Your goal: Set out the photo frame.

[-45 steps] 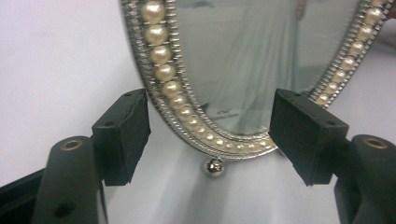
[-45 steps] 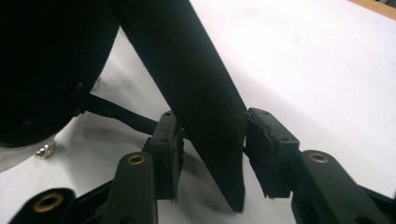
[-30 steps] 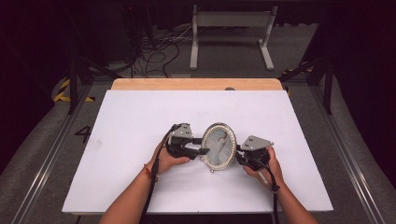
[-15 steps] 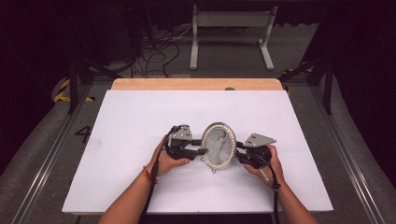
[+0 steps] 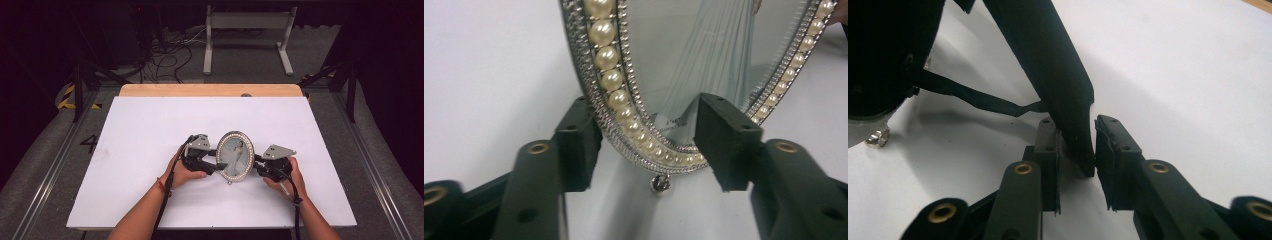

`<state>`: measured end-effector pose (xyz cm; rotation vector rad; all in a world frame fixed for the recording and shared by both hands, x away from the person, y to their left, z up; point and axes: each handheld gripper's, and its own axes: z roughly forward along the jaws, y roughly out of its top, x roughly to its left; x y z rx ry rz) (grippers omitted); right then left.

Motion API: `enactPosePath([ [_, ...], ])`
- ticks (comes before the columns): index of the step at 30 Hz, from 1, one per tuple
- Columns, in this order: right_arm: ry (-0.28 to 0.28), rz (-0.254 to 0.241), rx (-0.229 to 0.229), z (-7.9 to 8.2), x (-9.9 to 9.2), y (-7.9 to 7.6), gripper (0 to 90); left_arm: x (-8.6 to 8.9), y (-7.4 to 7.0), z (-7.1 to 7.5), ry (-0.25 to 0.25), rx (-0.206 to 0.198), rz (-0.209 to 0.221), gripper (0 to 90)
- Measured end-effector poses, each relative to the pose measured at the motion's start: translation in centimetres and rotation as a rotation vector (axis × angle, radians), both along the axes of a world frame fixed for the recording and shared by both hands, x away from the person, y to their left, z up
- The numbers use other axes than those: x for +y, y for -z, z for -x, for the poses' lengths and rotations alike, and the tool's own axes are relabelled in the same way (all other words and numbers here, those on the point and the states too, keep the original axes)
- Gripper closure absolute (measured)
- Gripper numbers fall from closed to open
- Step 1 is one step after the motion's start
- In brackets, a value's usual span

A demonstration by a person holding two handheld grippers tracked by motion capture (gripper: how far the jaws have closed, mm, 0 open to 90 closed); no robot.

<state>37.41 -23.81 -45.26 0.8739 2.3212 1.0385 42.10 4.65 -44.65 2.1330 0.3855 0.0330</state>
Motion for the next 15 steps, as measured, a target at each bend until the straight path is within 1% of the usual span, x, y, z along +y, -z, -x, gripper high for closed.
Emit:
enactPosePath([
  [2,0.007,0.010,0.000,-0.02,0.09,0.14,74.9,0.15,-0.04,-0.05,-0.001,-0.001,0.003,55.8],
  [3,0.004,0.007,0.001,-0.06,0.11,0.20,75.9,0.26,-0.06,0.02,-0.008,0.001,-0.003,58.8],
  [5,0.004,0.007,0.000,-0.09,0.13,0.23,76.2,0.36,-0.02,-0.06,-0.004,0.002,-0.012,58.9],
  [10,0.008,0.016,-0.007,-0.14,0.44,0.27,76.3,0.37,-0.01,-0.03,-0.002,0.001,-0.015,59.3],
  [14,0.025,0.027,-0.017,-0.25,0.70,0.42,76.4,0.55,-0.09,0.29,-0.012,0.001,-0.020,61.5],
  [15,0.028,0.029,-0.021,-0.29,0.75,0.45,76.4,0.72,-0.04,0.41,-0.020,0.002,-0.028,61.9],
])
